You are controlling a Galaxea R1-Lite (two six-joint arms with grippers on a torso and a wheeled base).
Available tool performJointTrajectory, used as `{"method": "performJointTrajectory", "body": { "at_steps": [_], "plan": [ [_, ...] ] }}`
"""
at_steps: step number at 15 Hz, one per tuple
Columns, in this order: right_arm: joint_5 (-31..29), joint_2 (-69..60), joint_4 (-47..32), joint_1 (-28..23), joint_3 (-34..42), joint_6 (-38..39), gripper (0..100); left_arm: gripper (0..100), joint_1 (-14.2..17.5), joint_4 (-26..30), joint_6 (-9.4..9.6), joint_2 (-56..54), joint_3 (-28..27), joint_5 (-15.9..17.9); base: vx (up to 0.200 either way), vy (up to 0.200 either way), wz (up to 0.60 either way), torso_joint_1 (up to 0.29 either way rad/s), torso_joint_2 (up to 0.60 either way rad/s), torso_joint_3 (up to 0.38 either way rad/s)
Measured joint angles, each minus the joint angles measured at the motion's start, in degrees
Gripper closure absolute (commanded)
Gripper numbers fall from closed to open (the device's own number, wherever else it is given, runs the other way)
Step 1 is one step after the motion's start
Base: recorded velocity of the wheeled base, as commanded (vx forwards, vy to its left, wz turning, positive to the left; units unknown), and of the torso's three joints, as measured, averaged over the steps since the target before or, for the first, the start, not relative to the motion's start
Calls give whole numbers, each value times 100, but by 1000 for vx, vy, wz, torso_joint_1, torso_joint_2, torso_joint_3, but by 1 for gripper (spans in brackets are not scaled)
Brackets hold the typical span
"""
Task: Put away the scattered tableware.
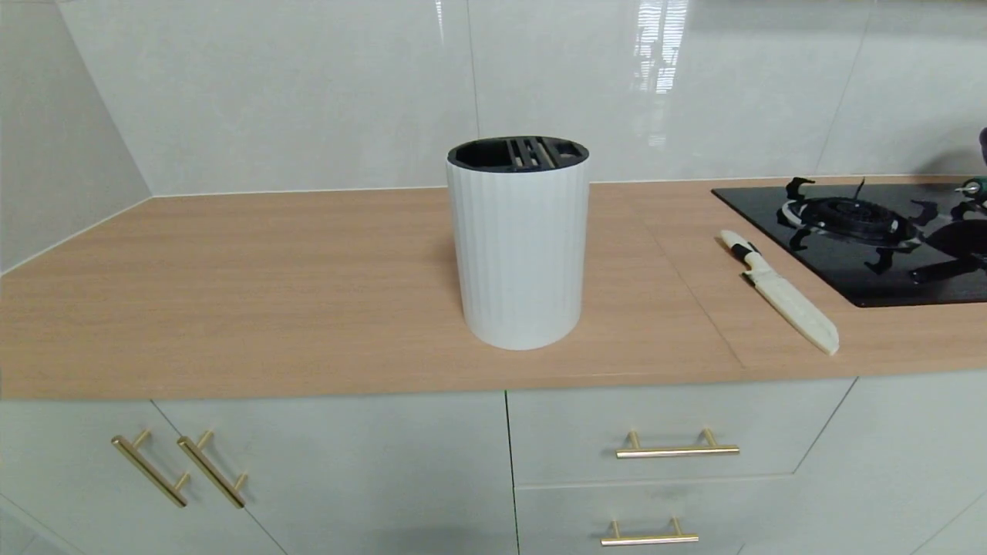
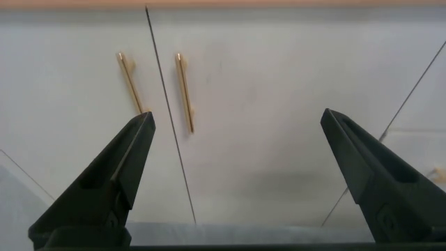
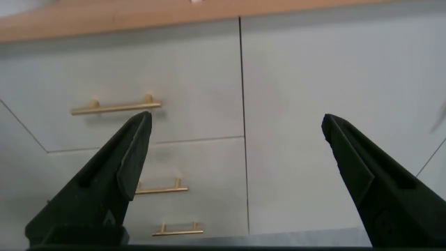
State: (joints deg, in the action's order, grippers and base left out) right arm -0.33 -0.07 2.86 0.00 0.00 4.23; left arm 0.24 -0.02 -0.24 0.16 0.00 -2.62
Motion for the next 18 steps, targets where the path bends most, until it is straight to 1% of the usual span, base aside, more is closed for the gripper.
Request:
{"method": "performJointTrajectory", "body": {
  "at_steps": [9, 18],
  "plan": [
    [-2, 0, 0, 0, 0, 0, 0, 0, 0, -7, 0, 0, 0, 0, 0, 0, 0, 211, -502, -291],
    [-10, 0, 0, 0, 0, 0, 0, 0, 0, -5, 0, 0, 0, 2, 0, 0, 0, 260, -569, -307]
  ]
}}
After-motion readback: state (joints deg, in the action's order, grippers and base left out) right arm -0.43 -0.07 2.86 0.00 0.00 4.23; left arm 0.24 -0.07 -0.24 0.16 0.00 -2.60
